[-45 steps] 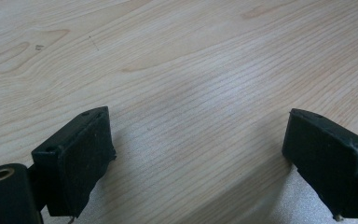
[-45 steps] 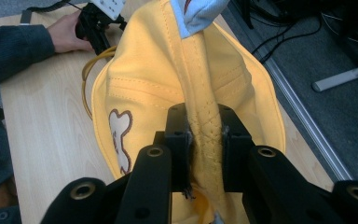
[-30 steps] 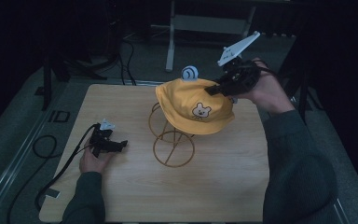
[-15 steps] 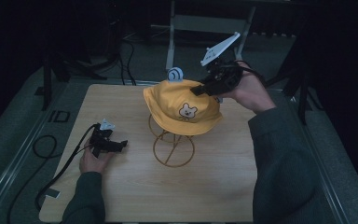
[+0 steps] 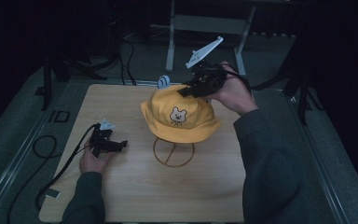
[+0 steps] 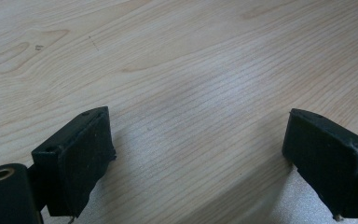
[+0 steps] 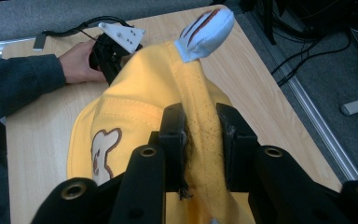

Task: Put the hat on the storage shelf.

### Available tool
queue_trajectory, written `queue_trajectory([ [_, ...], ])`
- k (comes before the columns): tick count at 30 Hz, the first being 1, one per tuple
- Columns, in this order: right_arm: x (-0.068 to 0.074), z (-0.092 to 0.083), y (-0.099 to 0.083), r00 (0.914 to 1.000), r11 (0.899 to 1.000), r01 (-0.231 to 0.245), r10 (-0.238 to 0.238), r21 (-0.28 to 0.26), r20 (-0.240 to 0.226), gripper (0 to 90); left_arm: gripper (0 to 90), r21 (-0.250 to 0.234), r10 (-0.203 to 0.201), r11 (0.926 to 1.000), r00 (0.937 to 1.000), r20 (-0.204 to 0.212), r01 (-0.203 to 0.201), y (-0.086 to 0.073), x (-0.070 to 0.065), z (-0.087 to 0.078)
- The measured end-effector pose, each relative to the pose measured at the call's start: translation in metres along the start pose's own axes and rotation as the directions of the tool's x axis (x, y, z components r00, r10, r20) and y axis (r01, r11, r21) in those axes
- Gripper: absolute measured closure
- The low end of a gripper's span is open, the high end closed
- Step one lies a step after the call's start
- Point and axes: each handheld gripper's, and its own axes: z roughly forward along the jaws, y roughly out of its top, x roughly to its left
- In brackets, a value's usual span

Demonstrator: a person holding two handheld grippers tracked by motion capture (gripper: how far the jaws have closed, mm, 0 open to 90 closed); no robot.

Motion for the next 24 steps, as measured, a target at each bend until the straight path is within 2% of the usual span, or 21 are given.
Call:
queue_trajectory([
  [5, 0.004, 0.009, 0.002, 1.0000, 1.000, -0.001, 0.001, -0.003, 0.004, 63.8, 8.2, 0.000, 0.000, 1.0000, 1.0000, 0.000, 0.000, 0.000, 0.000, 0.000],
  [7, 0.005, 0.011, 0.003, 0.9999, 1.000, -0.002, 0.002, 0.000, -0.012, 62.9, 8.2, 0.000, 0.000, 1.0000, 1.0000, 0.000, 0.000, 0.000, 0.000, 0.000],
  [8, 0.008, 0.014, 0.003, 0.9996, 1.000, 0.011, -0.011, 0.005, -0.026, 57.4, 8.3, 0.000, 0.000, 1.0000, 1.0000, 0.000, 0.000, 0.000, 0.000, 0.000],
  [13, 0.009, 0.015, 0.003, 0.9995, 1.000, 0.005, -0.005, 0.002, -0.033, 58.9, 8.2, -0.001, -0.001, 1.0000, 1.0000, 0.000, 0.001, 0.000, 0.000, 0.000],
  [18, 0.007, 0.014, 0.000, 0.9998, 1.000, -0.004, 0.004, 0.025, 0.021, 55.3, 8.3, 0.001, 0.001, 1.0000, 1.0000, 0.001, -0.001, 0.000, 0.000, 0.000],
  [24, 0.007, 0.007, -0.006, 0.9988, 0.998, 0.009, -0.012, 0.067, 0.047, 54.6, 8.3, 0.000, 0.000, 1.0000, 1.0000, 0.001, 0.000, 0.000, 0.000, 0.000],
])
